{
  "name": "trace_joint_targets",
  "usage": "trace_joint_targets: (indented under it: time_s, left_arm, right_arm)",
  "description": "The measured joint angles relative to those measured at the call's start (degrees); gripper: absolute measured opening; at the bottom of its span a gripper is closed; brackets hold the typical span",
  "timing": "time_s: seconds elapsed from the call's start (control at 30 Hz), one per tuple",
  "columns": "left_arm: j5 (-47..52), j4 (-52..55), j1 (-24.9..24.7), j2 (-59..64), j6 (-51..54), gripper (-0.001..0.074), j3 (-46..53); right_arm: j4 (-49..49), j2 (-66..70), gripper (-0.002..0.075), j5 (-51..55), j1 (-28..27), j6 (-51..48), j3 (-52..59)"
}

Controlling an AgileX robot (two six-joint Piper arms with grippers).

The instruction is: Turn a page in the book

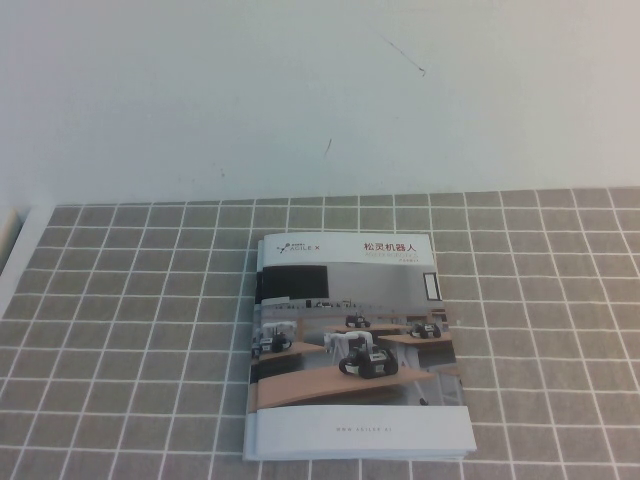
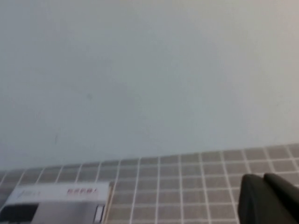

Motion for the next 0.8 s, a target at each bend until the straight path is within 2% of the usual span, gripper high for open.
trace_joint_targets:
  time_s: [0.07,0.27,0.43,0.53,0.63,0.8]
  left_arm:
    - [1.6,-3.2,0.0,5.9,0.0,-0.0003,-1.6]
    - [-0.2,-14.3,0.0,23.8,0.6,-0.0003,-3.4]
    - [9.6,-20.3,0.0,37.1,6.4,-0.0003,-9.1]
    - [15.4,-25.6,0.0,43.2,13.5,-0.0003,-13.0]
    - [20.1,-35.9,0.0,48.9,23.3,-0.0003,-16.4]
    - [23.2,-54.4,-0.4,56.5,38.5,-0.0003,-18.0]
  right_arm:
    - [6.0,4.6,-0.0003,3.4,0.0,-6.3,-2.4]
    - [32.5,22.9,-0.0003,9.9,0.0,-36.3,-6.1]
    - [48.0,38.2,-0.0003,13.8,0.0,-54.3,-6.3]
    - [53.0,46.4,-0.0003,15.4,0.0,-62.1,-6.3]
    - [56.1,53.5,-0.0003,15.5,0.2,-66.2,-6.6]
    - [57.2,64.8,-0.0003,14.6,5.0,-70.2,-9.2]
